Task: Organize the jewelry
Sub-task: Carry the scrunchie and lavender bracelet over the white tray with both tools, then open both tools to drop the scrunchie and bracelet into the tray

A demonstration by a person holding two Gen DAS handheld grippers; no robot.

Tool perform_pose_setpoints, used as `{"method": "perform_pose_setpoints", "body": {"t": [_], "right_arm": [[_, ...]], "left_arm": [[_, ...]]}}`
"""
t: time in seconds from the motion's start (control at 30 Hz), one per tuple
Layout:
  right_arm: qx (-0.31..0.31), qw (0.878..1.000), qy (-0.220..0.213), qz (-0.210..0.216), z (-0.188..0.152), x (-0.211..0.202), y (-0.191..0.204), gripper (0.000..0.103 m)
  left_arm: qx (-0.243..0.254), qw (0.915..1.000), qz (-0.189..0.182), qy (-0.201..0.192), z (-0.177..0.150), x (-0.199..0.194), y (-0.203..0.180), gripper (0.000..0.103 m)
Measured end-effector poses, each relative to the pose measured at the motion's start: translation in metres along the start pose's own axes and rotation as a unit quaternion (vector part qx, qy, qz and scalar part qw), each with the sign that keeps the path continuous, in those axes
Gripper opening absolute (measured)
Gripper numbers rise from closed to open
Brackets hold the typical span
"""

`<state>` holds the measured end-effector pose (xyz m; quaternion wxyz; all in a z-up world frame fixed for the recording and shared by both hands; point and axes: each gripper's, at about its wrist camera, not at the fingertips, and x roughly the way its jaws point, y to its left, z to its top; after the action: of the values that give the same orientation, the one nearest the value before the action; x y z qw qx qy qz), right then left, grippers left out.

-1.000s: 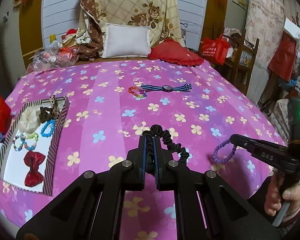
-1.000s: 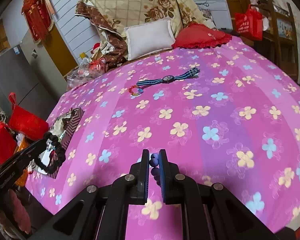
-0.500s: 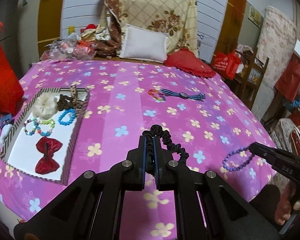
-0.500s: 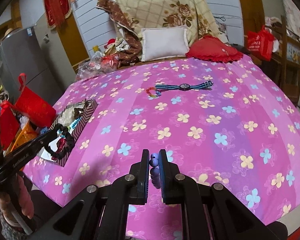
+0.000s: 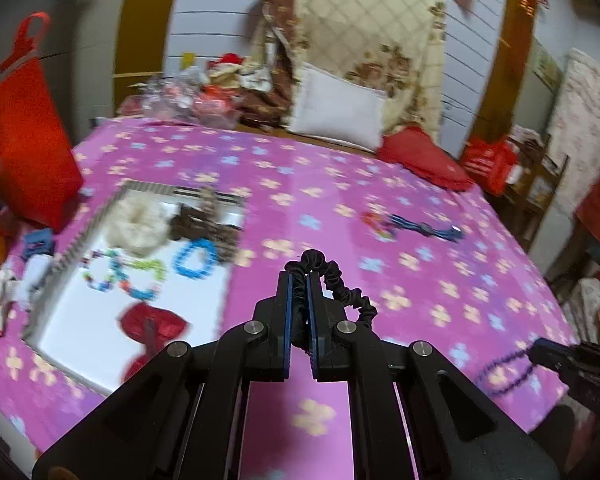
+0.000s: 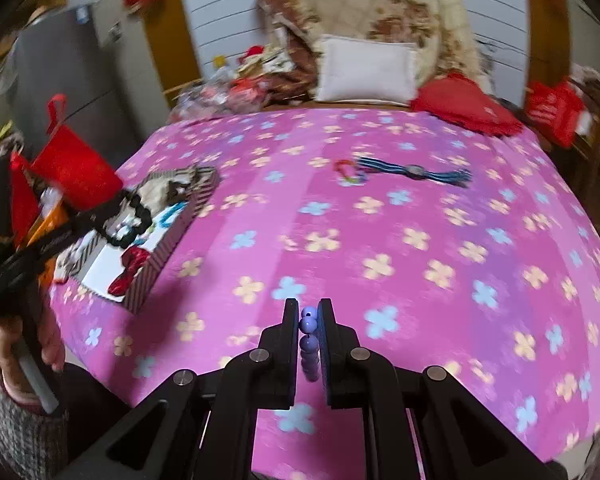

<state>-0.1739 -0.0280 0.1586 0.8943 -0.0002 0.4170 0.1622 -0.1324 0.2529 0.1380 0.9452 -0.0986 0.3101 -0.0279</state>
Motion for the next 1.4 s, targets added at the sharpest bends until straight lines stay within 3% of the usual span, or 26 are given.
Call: {"method": "perform_pose_setpoints", "body": {"t": [0.27,0.4,0.6,0.87,1.1,1.3,1.4], "right_arm": [[-0.066,0.996,0.021,0.053,0.037,0.039,0.073,0.009],[-0.104,0.99,0.04,0.081,0.06,0.069,0.122,0.009],[-0.174,0.978,0.049,0.107,0.087,0.114,0.207,0.009],[-0.219,0.968,0.059,0.107,0.107,0.182,0.29,0.009],[-0.185,0.974,0.107,0.079,0.108,0.243,0.276,0.009],[-0.188,0.976,0.106,0.02,0.11,0.261,0.257,0.009],[-0.178,0.978,0.111,0.011,0.113,0.266,0.25,0.009]], "left_arm": [[-0.041,0.9949,0.091,-0.011,0.0,0.011,0.084,0.005],[-0.082,0.9911,0.105,0.004,-0.007,0.017,0.125,0.005],[-0.158,0.9773,0.133,0.046,-0.021,0.031,0.186,0.005],[-0.204,0.9599,0.167,0.095,-0.037,0.05,0.218,0.005],[-0.217,0.9545,0.17,0.113,-0.043,0.059,0.227,0.005],[-0.221,0.9522,0.18,0.111,-0.041,0.061,0.228,0.005],[-0.219,0.9514,0.184,0.113,-0.041,0.062,0.227,0.006]]}}
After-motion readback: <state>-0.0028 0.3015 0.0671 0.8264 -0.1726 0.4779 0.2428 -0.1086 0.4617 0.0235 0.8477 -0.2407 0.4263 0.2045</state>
